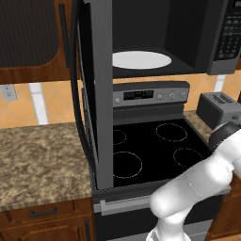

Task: Open the microwave, place the bowl with waffle inside the microwave, then close the microwave door and turn it on.

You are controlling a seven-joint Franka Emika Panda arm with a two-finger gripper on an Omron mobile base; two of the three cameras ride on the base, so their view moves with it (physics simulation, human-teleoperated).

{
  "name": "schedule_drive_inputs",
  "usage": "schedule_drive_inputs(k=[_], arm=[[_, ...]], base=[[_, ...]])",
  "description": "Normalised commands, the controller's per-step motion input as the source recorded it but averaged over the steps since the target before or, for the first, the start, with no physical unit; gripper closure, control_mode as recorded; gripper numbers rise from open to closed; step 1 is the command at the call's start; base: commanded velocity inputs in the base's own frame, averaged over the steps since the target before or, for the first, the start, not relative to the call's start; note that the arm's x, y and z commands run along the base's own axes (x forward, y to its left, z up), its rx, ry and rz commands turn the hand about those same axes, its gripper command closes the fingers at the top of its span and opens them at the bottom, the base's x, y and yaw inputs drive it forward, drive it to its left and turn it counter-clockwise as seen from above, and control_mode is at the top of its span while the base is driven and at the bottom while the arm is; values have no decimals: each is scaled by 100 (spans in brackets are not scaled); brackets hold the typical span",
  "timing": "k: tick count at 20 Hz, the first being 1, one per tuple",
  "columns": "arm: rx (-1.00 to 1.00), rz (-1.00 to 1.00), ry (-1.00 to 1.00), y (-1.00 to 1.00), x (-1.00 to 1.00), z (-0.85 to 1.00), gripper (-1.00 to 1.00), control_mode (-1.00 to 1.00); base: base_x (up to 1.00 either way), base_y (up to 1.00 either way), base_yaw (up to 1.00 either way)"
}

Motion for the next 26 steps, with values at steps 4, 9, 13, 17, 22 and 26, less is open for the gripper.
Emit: schedule_drive_inputs(k=[4, 9, 13, 17, 22, 26], arm=[[23, 0, 0, -89, 46, -9, -100, -100], [17, 0, 1, -80, 43, -19, -100, -100], [9, 0, 4, -57, 48, -28, -100, -100], [0, 0, 2, -14, 8, -64, -100, -100], [-13, 0, 0, 30, -3, -66, 100, -100], [-24, 0, -3, 74, -27, -64, 100, -100]], base=[[0, 0, 0], [0, 0, 0], [0, 0, 0], [0, 0, 0], [0, 0, 0], [0, 0, 0]])
